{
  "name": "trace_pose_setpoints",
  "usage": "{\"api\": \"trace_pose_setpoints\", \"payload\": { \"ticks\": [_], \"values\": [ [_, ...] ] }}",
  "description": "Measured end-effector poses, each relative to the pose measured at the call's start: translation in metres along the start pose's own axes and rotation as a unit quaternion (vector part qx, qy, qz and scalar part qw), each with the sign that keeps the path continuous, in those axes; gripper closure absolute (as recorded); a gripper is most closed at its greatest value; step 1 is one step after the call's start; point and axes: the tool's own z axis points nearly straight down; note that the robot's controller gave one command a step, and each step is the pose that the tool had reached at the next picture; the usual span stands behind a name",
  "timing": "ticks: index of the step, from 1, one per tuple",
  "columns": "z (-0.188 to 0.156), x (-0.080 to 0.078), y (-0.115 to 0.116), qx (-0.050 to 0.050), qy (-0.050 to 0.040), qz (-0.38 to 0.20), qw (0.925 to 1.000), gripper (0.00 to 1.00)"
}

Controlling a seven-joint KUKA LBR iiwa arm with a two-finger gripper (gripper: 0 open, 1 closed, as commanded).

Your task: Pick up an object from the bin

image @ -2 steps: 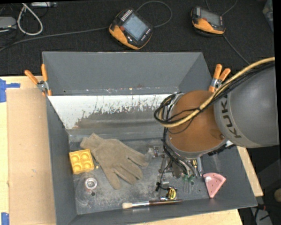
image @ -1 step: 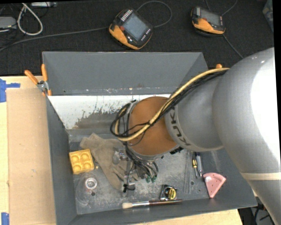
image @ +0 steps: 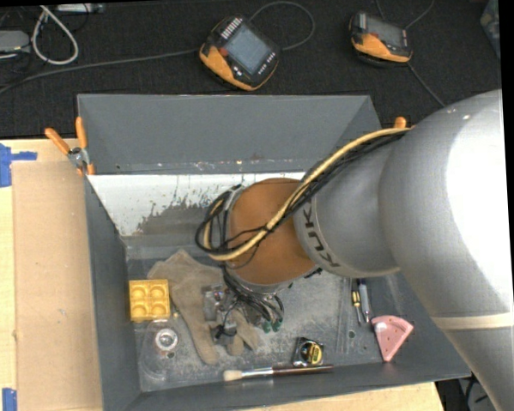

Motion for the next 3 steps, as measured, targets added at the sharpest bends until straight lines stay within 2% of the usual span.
{"api": "trace_pose_setpoints", "payload": {
  "ticks": [1,2,3],
  "values": [
    [-0.005,0.003,-0.019,0.001,0.0019,-0.012,0.9999,1.0],
    [-0.033,0.026,0.009,0.0,0.0015,0.004,1.0,1.0],
    [-0.074,0.026,-0.011,0.002,0.0015,-0.11,0.9939,1.0]
  ]
}}
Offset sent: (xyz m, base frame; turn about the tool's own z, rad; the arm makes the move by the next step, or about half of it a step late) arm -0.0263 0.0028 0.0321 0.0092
